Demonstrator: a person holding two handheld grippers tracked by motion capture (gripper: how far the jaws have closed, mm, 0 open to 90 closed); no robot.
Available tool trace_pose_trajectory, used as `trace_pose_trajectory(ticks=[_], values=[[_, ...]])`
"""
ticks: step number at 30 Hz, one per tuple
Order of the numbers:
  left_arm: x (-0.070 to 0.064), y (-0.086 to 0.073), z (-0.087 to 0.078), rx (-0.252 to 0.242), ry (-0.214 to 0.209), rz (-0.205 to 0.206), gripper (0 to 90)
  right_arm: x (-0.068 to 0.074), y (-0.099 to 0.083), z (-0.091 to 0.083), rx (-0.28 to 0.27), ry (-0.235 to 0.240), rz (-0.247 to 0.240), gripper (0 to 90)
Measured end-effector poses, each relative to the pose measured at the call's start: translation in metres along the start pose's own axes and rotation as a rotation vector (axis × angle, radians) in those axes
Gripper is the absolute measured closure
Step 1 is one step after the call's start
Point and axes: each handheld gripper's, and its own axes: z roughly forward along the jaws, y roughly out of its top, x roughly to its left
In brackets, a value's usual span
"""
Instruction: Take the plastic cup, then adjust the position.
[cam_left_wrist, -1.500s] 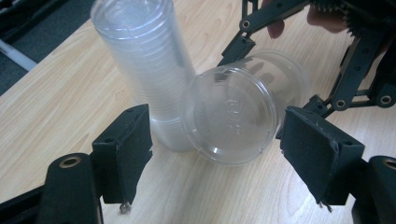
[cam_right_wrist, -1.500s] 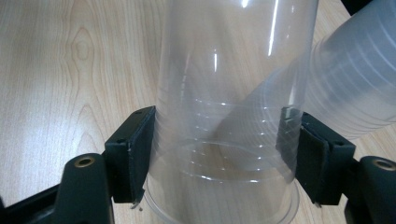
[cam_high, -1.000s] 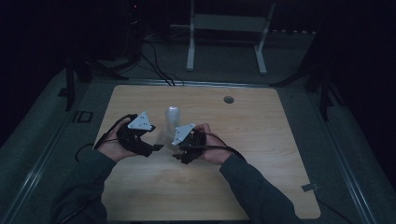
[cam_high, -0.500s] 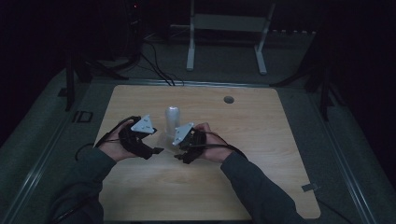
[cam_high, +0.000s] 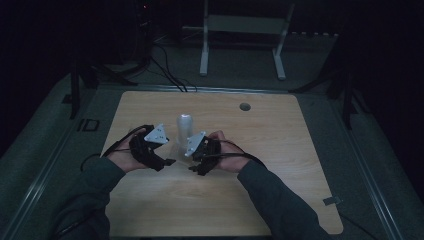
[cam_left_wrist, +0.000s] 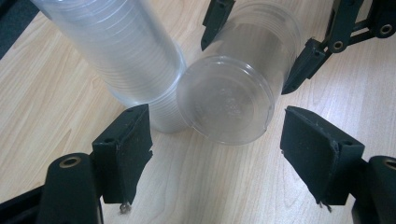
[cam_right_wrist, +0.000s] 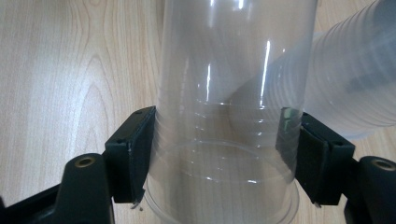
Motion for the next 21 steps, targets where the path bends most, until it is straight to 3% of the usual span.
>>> trace_pose_trajectory(ticks=[10,21], values=[[-0.0015,0.0023,0.0047,0.016,0.005,0.015,24.8,0.0004,-0.0017,0.0,0.024,-0.001,-0.014,29.3],[-0.0044,0.0082,0.0088,0.075,0.025,0.056,24.2,-0.0006,0.0005,-0.0005,0.055,-0.007,-0.024,29.3]])
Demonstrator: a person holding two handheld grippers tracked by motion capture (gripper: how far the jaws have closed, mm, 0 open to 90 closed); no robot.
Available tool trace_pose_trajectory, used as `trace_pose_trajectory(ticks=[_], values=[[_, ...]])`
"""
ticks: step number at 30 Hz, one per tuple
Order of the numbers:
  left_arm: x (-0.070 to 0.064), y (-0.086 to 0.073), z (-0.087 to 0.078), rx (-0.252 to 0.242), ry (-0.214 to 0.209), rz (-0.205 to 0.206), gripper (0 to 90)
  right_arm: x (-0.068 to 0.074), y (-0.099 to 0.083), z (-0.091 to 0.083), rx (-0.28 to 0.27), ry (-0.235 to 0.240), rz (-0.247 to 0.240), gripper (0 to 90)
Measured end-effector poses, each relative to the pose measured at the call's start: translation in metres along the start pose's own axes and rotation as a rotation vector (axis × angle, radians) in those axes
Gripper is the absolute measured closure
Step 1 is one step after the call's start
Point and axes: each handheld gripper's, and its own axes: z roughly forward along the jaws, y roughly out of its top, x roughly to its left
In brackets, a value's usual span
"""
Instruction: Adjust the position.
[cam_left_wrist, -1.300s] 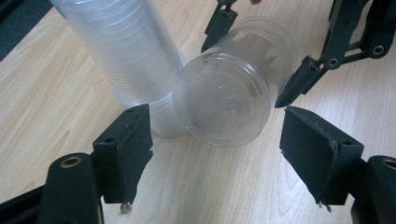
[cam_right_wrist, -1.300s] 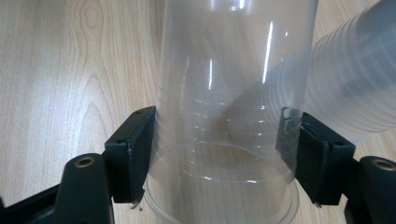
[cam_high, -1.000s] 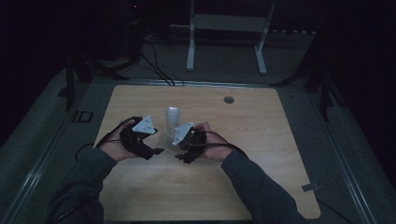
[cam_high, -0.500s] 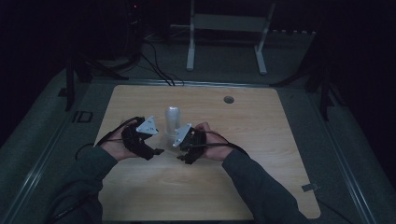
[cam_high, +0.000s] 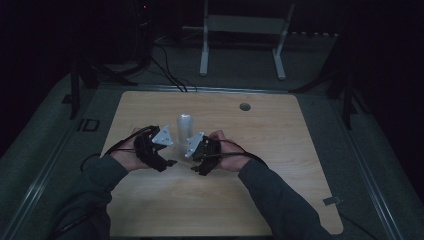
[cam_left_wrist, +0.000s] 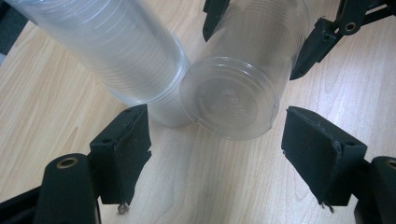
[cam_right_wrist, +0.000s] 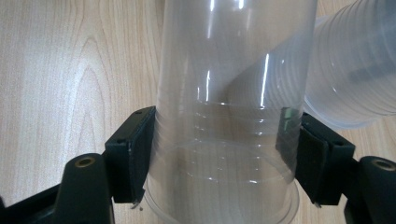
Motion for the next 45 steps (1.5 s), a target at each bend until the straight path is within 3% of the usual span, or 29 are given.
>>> trace_pose_trajectory(ticks=[11,15,25,37,45], values=[[-0.006,0.009,0.004,0.07,0.025,0.058,24.6,0.001,0.001,0.0,0.032,-0.007,-0.021,29.3],[-0.009,0.012,0.008,0.12,0.041,0.097,25.5,0.001,0.001,0.0,0.035,-0.007,-0.021,29.3],[-0.01,0.018,0.013,0.164,0.043,0.135,25.5,0.002,0.001,0.001,0.047,-0.004,-0.034,29.3],[-0.009,0.017,0.015,0.171,0.033,0.141,28.6,0.005,0.003,0.0,0.057,-0.019,-0.058,29.4],[-0.012,0.017,0.017,0.132,-0.003,0.128,29.0,0.007,0.006,0.001,0.059,-0.014,-0.08,29.4]])
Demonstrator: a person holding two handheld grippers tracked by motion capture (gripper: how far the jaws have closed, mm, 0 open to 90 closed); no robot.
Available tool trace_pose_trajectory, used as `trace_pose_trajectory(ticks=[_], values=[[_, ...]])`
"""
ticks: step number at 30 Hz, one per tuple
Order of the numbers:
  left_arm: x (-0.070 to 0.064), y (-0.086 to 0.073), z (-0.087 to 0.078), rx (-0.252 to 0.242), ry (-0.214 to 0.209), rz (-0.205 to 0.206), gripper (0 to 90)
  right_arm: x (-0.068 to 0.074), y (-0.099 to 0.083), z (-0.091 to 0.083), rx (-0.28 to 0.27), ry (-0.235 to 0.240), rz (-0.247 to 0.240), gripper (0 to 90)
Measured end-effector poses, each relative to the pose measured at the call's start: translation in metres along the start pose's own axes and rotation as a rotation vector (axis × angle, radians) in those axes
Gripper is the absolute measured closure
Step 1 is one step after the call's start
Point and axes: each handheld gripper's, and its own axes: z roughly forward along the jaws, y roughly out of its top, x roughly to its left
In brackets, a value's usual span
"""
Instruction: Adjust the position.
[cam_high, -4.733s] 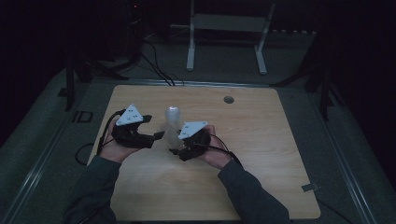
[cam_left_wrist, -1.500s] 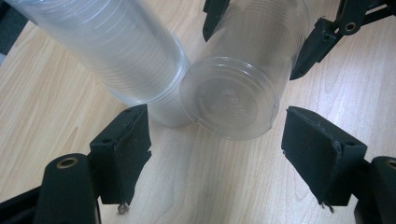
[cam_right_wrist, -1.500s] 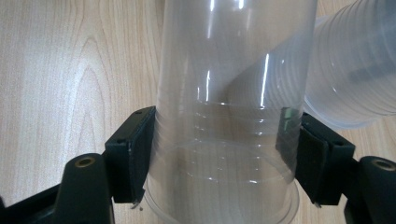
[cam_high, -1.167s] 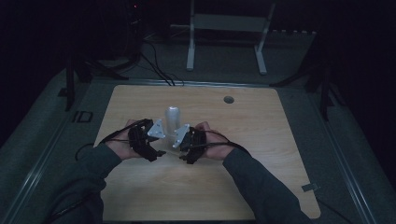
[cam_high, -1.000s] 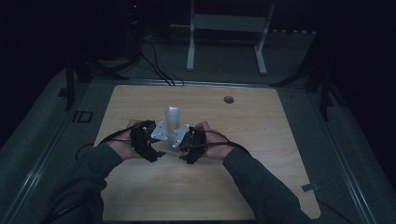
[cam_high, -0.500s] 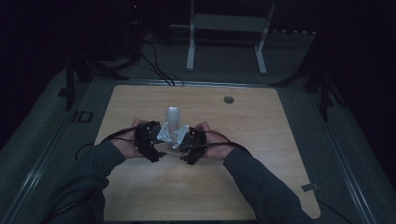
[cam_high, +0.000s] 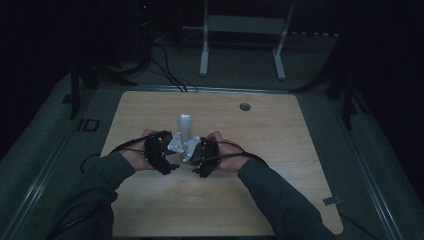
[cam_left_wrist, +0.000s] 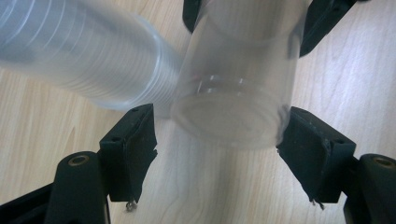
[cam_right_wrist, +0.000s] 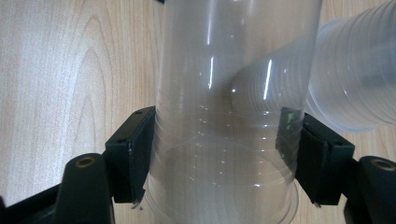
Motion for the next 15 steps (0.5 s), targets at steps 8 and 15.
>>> trace_pose_trajectory(ticks=[8,15], values=[[-0.0009,0.0002,0.0045,-0.006,-0.027,0.001,33.3,0.0011,0.0005,0.0017,-0.001,-0.003,-0.025,29.4],[-0.0031,0.0,0.007,-0.013,-0.037,0.003,37.6,0.0018,0.0003,0.0015,-0.003,-0.001,-0.04,29.3]])
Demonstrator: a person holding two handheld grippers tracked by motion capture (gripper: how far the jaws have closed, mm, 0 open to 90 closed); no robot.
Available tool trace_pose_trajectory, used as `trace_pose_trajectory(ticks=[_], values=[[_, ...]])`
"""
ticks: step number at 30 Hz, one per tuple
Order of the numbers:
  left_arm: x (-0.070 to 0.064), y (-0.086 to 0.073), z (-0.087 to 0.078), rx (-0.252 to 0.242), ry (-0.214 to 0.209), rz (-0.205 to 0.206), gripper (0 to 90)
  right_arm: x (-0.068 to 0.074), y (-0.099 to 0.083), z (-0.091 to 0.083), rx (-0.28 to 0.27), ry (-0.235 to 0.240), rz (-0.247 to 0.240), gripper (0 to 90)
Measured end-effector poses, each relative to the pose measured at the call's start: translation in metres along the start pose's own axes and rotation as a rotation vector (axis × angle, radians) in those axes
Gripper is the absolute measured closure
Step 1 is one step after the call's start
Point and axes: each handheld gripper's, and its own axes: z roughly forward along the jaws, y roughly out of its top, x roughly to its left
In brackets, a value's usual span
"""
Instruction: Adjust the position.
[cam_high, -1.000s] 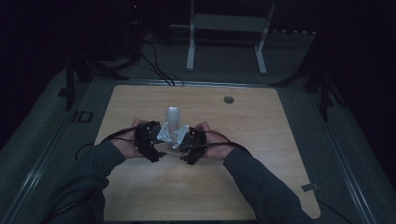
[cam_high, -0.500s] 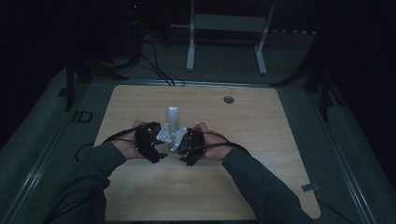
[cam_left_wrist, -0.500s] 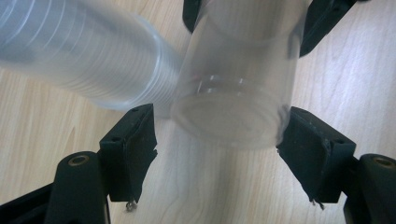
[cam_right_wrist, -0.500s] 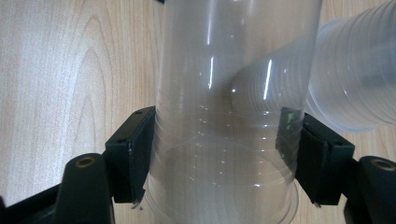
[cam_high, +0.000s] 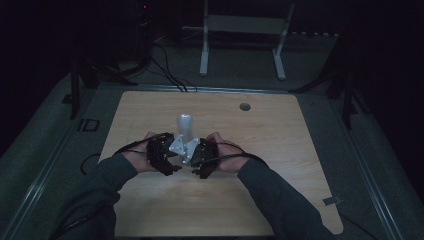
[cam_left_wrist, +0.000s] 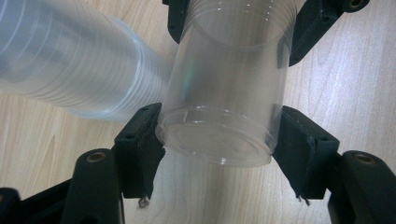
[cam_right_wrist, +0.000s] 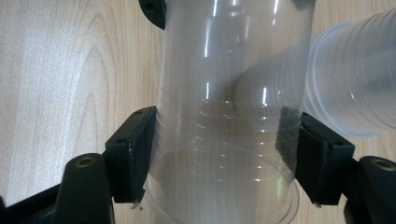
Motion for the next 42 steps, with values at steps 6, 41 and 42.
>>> trace_pose_trajectory(ticks=[6,41,42], values=[[0.0,-0.003,-0.002,-0.012,0.0,-0.005,41.5,0.001,-0.002,-0.001,-0.025,-0.004,0.027,22.7],[-0.004,-0.048,-0.019,-0.254,0.027,-0.222,42.2,-0.01,-0.003,-0.042,-0.255,-0.083,0.145,18.2],[-0.004,-0.049,-0.019,-0.262,0.027,-0.225,42.2,-0.011,-0.004,-0.042,-0.26,-0.085,0.152,18.2]])
